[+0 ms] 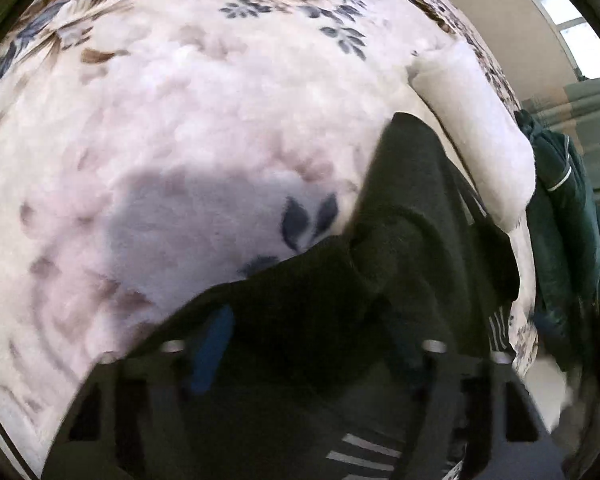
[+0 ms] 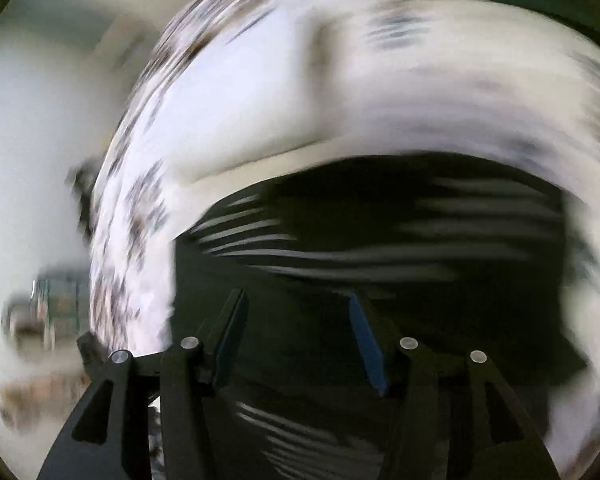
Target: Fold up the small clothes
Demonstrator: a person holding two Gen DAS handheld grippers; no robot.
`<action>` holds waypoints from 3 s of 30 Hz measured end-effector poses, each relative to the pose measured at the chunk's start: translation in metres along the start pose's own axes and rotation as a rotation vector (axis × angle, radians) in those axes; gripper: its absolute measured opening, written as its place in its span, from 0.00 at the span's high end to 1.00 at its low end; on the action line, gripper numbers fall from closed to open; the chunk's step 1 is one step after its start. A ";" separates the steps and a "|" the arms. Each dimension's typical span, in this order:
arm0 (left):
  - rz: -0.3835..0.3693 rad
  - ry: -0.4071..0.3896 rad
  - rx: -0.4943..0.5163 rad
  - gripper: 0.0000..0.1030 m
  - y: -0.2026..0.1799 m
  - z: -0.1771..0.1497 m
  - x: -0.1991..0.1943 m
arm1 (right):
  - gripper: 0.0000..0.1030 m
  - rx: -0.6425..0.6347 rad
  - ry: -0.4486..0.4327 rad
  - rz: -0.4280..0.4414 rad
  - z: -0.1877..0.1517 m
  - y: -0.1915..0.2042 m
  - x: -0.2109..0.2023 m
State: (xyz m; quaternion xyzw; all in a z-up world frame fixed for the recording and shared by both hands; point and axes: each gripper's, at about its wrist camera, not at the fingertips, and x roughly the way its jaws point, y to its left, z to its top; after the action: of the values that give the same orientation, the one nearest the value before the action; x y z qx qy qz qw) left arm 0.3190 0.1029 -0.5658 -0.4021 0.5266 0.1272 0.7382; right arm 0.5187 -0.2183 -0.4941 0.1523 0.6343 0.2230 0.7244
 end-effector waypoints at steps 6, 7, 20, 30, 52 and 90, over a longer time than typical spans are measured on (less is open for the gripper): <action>-0.061 -0.011 -0.005 0.83 0.015 -0.017 -0.012 | 0.46 -0.146 0.294 0.102 0.058 0.083 0.144; -0.068 -0.009 -0.009 0.83 0.011 -0.012 -0.005 | 0.46 -0.148 0.325 0.127 0.061 0.089 0.155; -0.158 0.040 -0.115 1.00 0.056 -0.005 -0.017 | 0.97 -0.059 0.202 0.070 0.103 0.105 0.161; -0.163 0.086 -0.115 0.91 0.039 0.011 -0.001 | 0.97 -0.029 0.223 0.058 0.101 0.097 0.161; 0.418 0.051 0.584 0.16 -0.016 -0.075 0.017 | 0.37 0.596 -0.156 -0.251 -0.121 -0.148 -0.125; 0.271 0.093 0.720 0.52 -0.128 0.047 0.090 | 0.38 0.595 -0.126 -0.169 -0.143 -0.278 -0.080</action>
State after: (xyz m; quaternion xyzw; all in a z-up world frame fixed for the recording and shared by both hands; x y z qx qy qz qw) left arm 0.4660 0.0337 -0.5801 -0.0494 0.6187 0.0123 0.7840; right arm 0.4056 -0.5060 -0.5875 0.3181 0.6359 -0.0432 0.7018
